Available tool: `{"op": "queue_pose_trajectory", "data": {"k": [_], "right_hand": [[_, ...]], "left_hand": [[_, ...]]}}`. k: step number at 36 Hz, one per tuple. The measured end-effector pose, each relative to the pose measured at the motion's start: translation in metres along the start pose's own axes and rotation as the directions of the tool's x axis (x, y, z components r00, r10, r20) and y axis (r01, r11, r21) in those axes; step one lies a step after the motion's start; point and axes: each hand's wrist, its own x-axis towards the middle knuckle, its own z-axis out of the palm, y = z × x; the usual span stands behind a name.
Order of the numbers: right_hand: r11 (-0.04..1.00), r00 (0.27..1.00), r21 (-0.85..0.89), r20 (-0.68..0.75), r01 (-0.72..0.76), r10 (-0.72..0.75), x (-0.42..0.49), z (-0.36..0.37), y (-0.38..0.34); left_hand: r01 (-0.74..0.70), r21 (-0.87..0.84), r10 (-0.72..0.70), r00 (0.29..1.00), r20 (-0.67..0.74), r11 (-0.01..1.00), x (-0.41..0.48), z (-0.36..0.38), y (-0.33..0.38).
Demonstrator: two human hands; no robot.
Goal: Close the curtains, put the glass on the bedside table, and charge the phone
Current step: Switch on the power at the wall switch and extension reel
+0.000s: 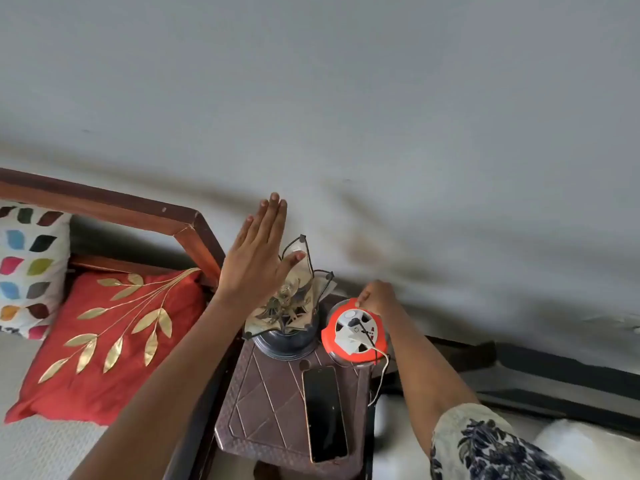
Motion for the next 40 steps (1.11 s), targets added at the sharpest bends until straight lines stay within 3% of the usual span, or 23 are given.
{"op": "queue_pose_trajectory", "data": {"k": [3,6,14,25,30,40], "right_hand": [[0.992,0.998,0.123,0.052,-0.034,0.028,0.008,0.006,-0.003],[1.000,0.996,0.002,0.089,-0.026,0.026,0.015,0.013,-0.006],[0.995,0.995,-0.094,0.096,0.035,-0.026,0.041,0.039,-0.002],[1.000,0.999,-0.002,0.048,-0.021,0.021,0.040,0.041,0.002],[0.998,0.998,0.050,0.035,-0.047,0.045,0.036,0.040,0.002],[0.997,0.996,0.038,0.061,-0.066,0.064,0.042,0.037,0.005]], "left_hand": [[0.020,0.015,-0.020,0.999,-0.031,1.000,0.007,-0.001,-0.019],[0.014,0.018,-0.014,0.999,-0.036,1.000,0.016,0.002,-0.039],[0.025,0.154,-0.018,0.999,-0.049,0.988,0.037,0.006,-0.087],[0.153,0.297,-0.161,0.987,0.002,0.943,0.064,0.010,-0.132],[0.245,0.249,-0.238,0.969,-0.061,0.937,0.064,0.013,-0.127],[0.192,0.222,-0.165,0.977,-0.135,0.956,0.064,0.019,-0.133]]}}
